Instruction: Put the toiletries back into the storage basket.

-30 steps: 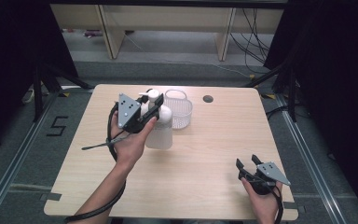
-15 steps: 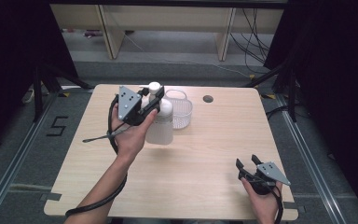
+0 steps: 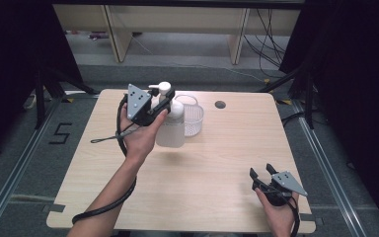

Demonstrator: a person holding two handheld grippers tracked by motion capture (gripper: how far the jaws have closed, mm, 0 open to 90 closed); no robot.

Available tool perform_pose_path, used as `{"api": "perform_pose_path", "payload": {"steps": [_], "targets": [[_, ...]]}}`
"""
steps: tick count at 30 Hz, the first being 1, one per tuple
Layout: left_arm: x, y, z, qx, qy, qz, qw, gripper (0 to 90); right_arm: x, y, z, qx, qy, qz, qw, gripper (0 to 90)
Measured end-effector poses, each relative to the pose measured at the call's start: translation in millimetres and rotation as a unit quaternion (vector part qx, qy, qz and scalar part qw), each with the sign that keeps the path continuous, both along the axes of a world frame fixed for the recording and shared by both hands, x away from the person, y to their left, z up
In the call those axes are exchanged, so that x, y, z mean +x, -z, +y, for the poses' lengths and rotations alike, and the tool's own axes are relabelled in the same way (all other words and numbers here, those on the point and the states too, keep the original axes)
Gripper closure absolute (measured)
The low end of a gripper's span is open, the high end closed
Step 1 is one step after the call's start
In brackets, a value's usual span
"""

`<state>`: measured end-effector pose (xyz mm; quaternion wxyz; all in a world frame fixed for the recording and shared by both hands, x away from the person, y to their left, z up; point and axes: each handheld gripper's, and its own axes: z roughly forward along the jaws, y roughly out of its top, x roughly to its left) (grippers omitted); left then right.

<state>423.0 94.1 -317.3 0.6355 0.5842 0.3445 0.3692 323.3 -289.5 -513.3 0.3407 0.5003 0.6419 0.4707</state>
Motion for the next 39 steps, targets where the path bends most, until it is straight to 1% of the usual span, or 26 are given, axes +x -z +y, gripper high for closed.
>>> {"api": "perform_pose_path", "payload": {"steps": [1,2,3,4,5,6,7,12,13,14,15,16,17,19,22,23,26,27,29,30,34,35,36,37,39], "targets": [[0.9,-0.8,-0.2,-0.002,0.0,0.0,1.0,59.2,0.0,0.0,0.0,0.0,0.0,0.0,1.0,35.6],[0.7,-1.4,-0.3,-0.004,-0.006,0.005,1.0,59.2,0.0,0.0,0.0,-0.001,0.0,0.0,1.0,35.6],[0.8,-1.8,-1.6,-0.011,-0.004,0.011,0.9999,59.2,-0.1,0.0,0.0,-0.001,0.0,0.0,1.0,35.6],[2.3,-3.2,-1.1,-0.005,-0.006,0.003,1.0,59.2,-0.1,0.0,0.0,-0.001,0.0,0.0,1.0,35.6],[2.9,-4.6,-2.6,-0.009,-0.003,0.007,0.9999,59.2,0.0,0.0,0.1,-0.001,0.0,-0.001,1.0,35.6],[2.9,-4.6,-2.6,-0.009,-0.003,0.007,0.9999,59.2,0.0,0.0,0.1,-0.001,0.0,-0.001,1.0,35.6],[4.9,-6.5,-2.4,-0.004,-0.004,-0.001,1.0,59.2,0.0,0.0,0.1,0.0,0.0,-0.001,1.0,35.6],[8.1,-7.7,-2.9,-0.006,-0.005,-0.001,1.0,59.1,0.2,0.1,0.1,-0.002,-0.001,-0.001,1.0,35.6],[8.7,-7.7,-3.0,-0.007,-0.006,0.0,1.0,59.1,0.1,-0.2,-0.9,-0.009,0.001,-0.005,0.9999,35.6],[9.4,-7.7,-3.2,-0.006,-0.006,0.0,1.0,59.1,0.1,-0.2,-0.9,-0.009,0.001,-0.005,0.9999,35.6],[10.7,-7.7,-3.5,-0.005,-0.006,0.0,1.0,59.2,-0.8,0.0,0.4,0.001,0.005,0.0,1.0,35.6],[10.7,-7.7,-3.5,-0.005,-0.006,0.0,1.0,59.2,-0.8,0.0,0.4,0.001,0.005,0.0,1.0,35.6],[11.4,-7.6,-3.6,-0.006,-0.006,-0.001,1.0,59.2,-1.6,-0.2,1.4,0.008,0.007,0.008,0.9999,35.6],[14.0,-7.0,-3.4,-0.006,-0.008,-0.002,0.9999,59.2,-0.4,0.0,0.0,0.002,0.002,0.002,1.0,35.6],[15.7,-6.5,-4.0,-0.007,-0.009,-0.002,0.9999,59.2,-0.6,0.0,0.2,0.004,0.003,0.004,1.0,35.6],[16.4,-6.3,-4.3,-0.006,-0.008,-0.002,0.9999,59.2,-0.1,-0.3,-0.5,0.0,0.001,0.002,1.0,35.6],[18.3,-6.4,-5.0,-0.005,-0.009,-0.001,0.9999,59.2,0.2,-0.2,-0.8,-0.001,0.002,0.001,1.0,35.6],[19.4,-7.0,-5.5,-0.006,-0.009,-0.002,0.9999,59.1,0.8,-0.3,-2.2,-0.011,0.002,-0.007,0.9999,35.6],[19.7,-7.6,-5.8,-0.006,-0.01,0.0,0.9999,59.2,1.2,0.0,-2.6,-0.015,0.001,-0.01,0.9998,35.5],[20.1,-8.0,-5.9,-0.006,-0.01,-0.001,0.9999,59.2,0.8,-0.1,-1.4,-0.005,0.001,-0.004,1.0,35.6],[22.3,-10.3,-6.7,-0.006,-0.01,-0.002,0.9999,59.2,0.8,-0.1,-1.7,-0.004,0.001,-0.005,1.0,35.5],[23.8,-11.4,-6.7,-0.006,-0.01,-0.003,0.9999,59.1,0.2,-0.3,-1.0,0.0,0.001,0.001,1.0,35.5],[23.8,-11.4,-6.7,-0.006,-0.01,-0.003,0.9999,59.1,0.2,-0.3,-1.0,0.0,0.001,0.001,1.0,35.5],[24.4,-12.0,-6.6,-0.005,-0.01,-0.004,0.9999,59.2,0.8,-0.3,-2.1,-0.011,0.002,-0.006,0.9999,35.6],[26.1,-13.2,-6.9,-0.005,-0.01,-0.007,0.9999,59.2,0.8,-0.4,-2.2,-0.011,0.002,-0.006,0.9999,35.5]]}}
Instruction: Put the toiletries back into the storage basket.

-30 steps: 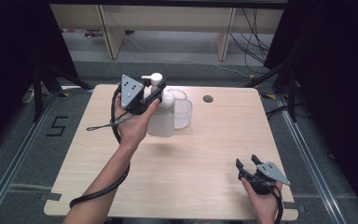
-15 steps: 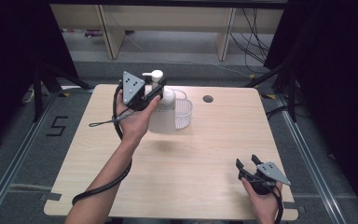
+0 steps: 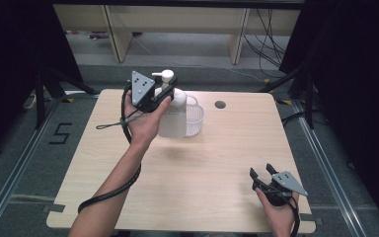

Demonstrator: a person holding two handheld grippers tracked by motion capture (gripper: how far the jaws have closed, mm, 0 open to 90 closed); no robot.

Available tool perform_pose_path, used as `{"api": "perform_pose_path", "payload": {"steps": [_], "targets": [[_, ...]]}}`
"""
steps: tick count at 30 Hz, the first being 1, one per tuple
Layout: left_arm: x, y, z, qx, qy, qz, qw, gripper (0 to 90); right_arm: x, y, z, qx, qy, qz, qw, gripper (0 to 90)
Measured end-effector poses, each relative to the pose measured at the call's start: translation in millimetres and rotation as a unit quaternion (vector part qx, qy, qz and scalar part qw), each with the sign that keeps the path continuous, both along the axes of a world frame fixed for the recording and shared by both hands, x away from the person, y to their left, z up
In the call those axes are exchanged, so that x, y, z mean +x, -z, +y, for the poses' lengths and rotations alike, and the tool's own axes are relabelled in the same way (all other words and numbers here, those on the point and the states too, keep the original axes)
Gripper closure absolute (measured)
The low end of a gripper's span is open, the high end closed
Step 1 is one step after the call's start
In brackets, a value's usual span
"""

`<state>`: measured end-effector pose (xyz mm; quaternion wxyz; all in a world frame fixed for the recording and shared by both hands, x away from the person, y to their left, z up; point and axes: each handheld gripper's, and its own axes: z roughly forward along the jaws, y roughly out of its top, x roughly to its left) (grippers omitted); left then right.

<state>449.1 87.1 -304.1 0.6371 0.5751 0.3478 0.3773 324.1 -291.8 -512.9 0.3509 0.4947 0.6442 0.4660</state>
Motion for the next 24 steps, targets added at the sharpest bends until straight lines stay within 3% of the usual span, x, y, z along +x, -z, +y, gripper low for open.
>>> {"api": "perform_pose_path", "payload": {"steps": [3,8,10,24], "targets": [[1.8,-1.0,-0.4,0.0,0.0,-0.002,1.0,59.1,-0.6,0.1,1.3,0.011,-0.001,0.008,0.9999,35.5],[5.4,-2.9,-2.3,-0.001,0.0,-0.003,1.0,59.1,1.1,0.8,-1.0,-0.004,0.0,-0.008,1.0,35.5],[5.9,-3.1,-2.4,-0.001,0.0,-0.002,1.0,59.1,0.1,0.3,-0.6,0.002,-0.004,0.002,1.0,35.5],[13.3,-4.5,-5.5,-0.005,-0.001,-0.004,1.0,59.1,0.4,-0.1,-1.1,-0.002,-0.001,0.003,1.0,35.4]]}}
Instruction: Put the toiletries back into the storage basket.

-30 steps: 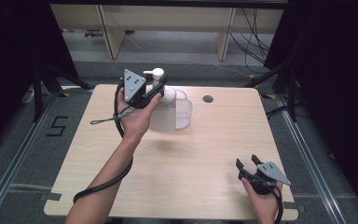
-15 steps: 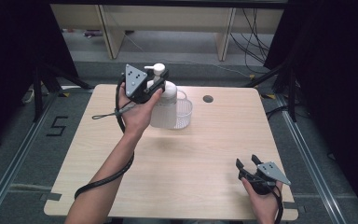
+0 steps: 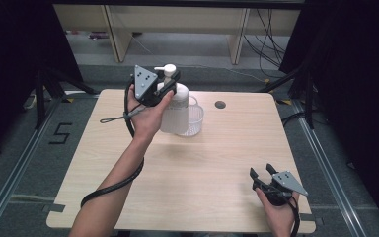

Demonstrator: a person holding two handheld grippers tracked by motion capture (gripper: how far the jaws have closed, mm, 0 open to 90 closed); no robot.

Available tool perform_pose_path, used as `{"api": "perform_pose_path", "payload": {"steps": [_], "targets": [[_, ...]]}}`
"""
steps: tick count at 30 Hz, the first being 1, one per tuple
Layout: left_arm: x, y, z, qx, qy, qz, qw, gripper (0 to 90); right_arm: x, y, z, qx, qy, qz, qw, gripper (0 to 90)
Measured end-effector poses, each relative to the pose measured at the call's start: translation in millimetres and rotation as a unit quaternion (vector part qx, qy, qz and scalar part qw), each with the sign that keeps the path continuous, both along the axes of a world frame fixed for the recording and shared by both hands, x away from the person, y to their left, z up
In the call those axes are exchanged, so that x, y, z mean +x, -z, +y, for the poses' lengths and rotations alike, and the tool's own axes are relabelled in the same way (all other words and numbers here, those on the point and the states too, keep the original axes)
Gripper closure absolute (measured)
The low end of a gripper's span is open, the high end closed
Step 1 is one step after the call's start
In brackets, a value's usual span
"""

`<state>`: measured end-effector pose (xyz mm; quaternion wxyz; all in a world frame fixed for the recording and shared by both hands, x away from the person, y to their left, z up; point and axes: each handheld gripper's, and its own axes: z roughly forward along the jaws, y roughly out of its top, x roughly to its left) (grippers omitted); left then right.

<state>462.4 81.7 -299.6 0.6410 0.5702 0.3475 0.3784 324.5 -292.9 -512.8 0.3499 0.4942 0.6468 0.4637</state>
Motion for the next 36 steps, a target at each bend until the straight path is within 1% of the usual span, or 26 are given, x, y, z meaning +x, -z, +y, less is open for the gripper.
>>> {"api": "perform_pose_path", "payload": {"steps": [1,2,5,6,8,9,10,11,13,14,15,16,17,18,22,23,24,28,29,31,33,34,35,36], "targets": [[0.5,0.1,-0.4,0.0,0.0,0.001,1.0,59.1,-0.1,0.4,1.0,0.008,-0.002,0.001,1.0,35.4],[1.0,0.1,-0.9,-0.001,0.0,0.001,1.0,59.1,0.0,0.5,0.5,0.004,-0.003,-0.002,1.0,35.4],[2.4,0.1,-1.9,0.001,0.0,0.001,1.0,59.1,0.7,0.9,0.6,0.007,-0.005,-0.004,1.0,35.4],[3.6,-0.5,-2.8,0.0,0.0,0.001,1.0,59.1,0.3,0.5,-0.4,-0.002,-0.002,-0.006,1.0,35.4],[4.2,-0.9,-3.1,0.001,0.0,0.001,1.0,59.1,0.3,0.7,0.5,0.001,0.0,-0.006,1.0,35.3],[5.0,-1.3,-3.5,0.0,0.004,0.001,1.0,59.1,0.3,0.7,0.5,0.001,0.0,-0.006,1.0,35.3],[5.4,-2.0,-3.8,0.0,0.001,0.001,1.0,59.1,0.1,0.7,0.7,0.002,0.0,-0.005,1.0,35.3],[5.8,-2.3,-4.0,-0.001,0.001,0.001,1.0,59.1,0.6,0.8,0.1,-0.002,0.0,-0.009,1.0,35.3],[7.2,-3.0,-4.4,0.0,0.001,0.002,1.0,59.1,0.3,0.5,-0.4,-0.002,-0.003,-0.006,1.0,35.3],[8.4,-3.1,-5.1,-0.002,0.005,0.003,1.0,59.1,0.3,0.5,-0.4,-0.002,-0.002,-0.006,1.0,35.3],[8.9,-3.2,-5.1,-0.002,0.0,0.004,1.0,59.1,0.3,0.5,-0.4,-0.002,-0.002,-0.006,1.0,35.3],[9.9,-3.2,-5.6,-0.003,0.004,0.005,1.0,59.1,0.3,0.5,-0.4,-0.002,-0.003,-0.006,1.0,35.3],[10.3,-3.3,-5.7,-0.001,0.0,0.003,1.0,59.1,0.3,0.5,-0.4,-0.002,-0.003,-0.006,1.0,35.3],[10.9,-3.4,-6.1,-0.001,0.001,0.003,1.0,59.1,-0.1,0.5,0.4,0.005,-0.004,-0.002,1.0,35.3],[12.8,-3.6,-8.1,0.001,0.001,0.004,1.0,59.1,0.1,0.5,1.0,0.008,-0.002,-0.001,1.0,35.3],[13.3,-3.6,-8.6,0.0,0.001,0.004,1.0,59.1,0.7,0.9,0.0,0.001,-0.004,-0.007,1.0,35.3],[13.8,-3.6,-8.9,0.0,0.001,0.004,1.0,59.1,0.1,0.4,-0.5,-0.003,-0.003,-0.006,1.0,35.3],[15.6,-3.9,-10.3,-0.002,0.001,0.005,1.0,59.1,0.6,0.7,-0.1,0.0,-0.002,-0.007,1.0,35.3],[16.1,-4.2,-10.5,-0.001,0.001,0.004,1.0,59.1,0.4,0.7,0.6,0.004,-0.003,-0.001,1.0,35.3],[17.3,-4.9,-11.4,-0.002,0.005,0.004,1.0,59.1,-0.7,-0.3,0.4,-0.001,-0.001,0.009,1.0,35.3],[17.6,-6.1,-11.7,-0.001,0.0,0.002,1.0,59.1,0.5,0.8,0.3,0.011,-0.016,0.001,0.9998,35.2],[17.9,-7.0,-12.0,0.0,0.0,0.002,1.0,59.1,-0.9,-0.1,1.1,0.008,-0.005,0.011,0.9999,35.2],[18.1,-7.5,-12.3,-0.001,0.001,0.002,1.0,59.1,-1.1,-0.6,1.1,0.006,-0.002,0.014,0.9999,35.2],[18.5,-8.2,-12.6,-0.001,0.001,0.001,1.0,59.1,0.1,0.2,0.5,0.008,-0.008,0.005,0.9999,35.2]]}}
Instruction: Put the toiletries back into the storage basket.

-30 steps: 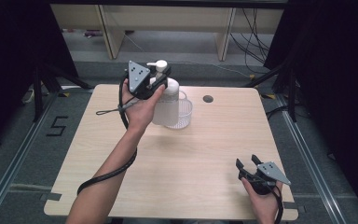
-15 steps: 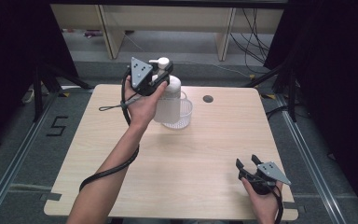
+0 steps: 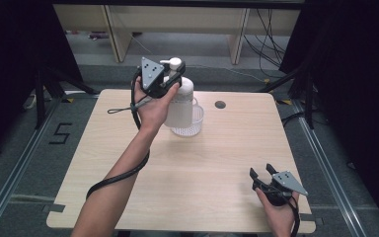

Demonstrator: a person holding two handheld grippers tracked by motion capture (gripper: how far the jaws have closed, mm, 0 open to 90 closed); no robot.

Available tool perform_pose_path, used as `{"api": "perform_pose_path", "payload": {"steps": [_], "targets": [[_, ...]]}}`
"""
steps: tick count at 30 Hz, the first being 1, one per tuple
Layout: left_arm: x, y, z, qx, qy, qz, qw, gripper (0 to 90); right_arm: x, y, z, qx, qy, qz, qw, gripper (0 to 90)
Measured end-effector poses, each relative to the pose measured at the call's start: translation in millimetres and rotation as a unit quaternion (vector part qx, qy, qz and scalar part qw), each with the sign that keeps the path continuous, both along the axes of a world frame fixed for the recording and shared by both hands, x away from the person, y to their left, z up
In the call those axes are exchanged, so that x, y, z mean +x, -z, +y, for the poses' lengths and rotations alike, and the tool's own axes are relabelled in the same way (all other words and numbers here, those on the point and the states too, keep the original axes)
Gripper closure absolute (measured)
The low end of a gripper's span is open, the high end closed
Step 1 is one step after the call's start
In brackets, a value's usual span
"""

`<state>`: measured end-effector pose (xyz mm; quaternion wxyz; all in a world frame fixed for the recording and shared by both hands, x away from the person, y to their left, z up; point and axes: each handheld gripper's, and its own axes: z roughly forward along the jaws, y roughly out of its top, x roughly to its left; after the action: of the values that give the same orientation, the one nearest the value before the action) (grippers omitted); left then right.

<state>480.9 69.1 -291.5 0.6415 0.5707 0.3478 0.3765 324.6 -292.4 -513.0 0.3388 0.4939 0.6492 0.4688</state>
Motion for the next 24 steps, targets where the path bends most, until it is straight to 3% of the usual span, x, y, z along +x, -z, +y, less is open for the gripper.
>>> {"api": "perform_pose_path", "payload": {"steps": [4,5,6,9,16,22,24], "targets": [[2.1,-2.4,-0.8,0.0,0.0,-0.001,1.0,59.1,-0.2,0.2,0.2,0.005,-0.006,0.002,1.0,35.2],[2.7,-2.6,-1.3,-0.001,0.004,0.0,1.0,59.1,-1.2,-0.7,0.4,-0.004,0.006,0.008,0.9999,35.2],[3.0,-2.8,-1.5,-0.002,0.004,0.0,1.0,59.1,-1.4,0.0,1.4,0.004,0.012,0.005,0.9999,35.2],[3.9,-3.5,-1.7,0.001,0.0,-0.003,1.0,59.1,-1.6,-0.3,1.4,0.004,0.011,0.008,0.9999,35.2],[8.3,-5.3,-3.6,-0.003,0.003,-0.003,1.0,59.1,-0.7,-0.8,-0.9,-0.01,0.006,0.002,0.9999,35.1],[12.1,-6.9,-4.5,-0.001,0.0,-0.004,1.0,59.1,-1.5,-0.2,2.0,0.006,0.014,0.015,0.9998,35.0],[12.7,-7.0,-4.7,-0.002,0.0,-0.003,1.0,59.1,-0.9,-0.2,1.0,-0.001,0.013,0.012,0.9998,34.9]]}}
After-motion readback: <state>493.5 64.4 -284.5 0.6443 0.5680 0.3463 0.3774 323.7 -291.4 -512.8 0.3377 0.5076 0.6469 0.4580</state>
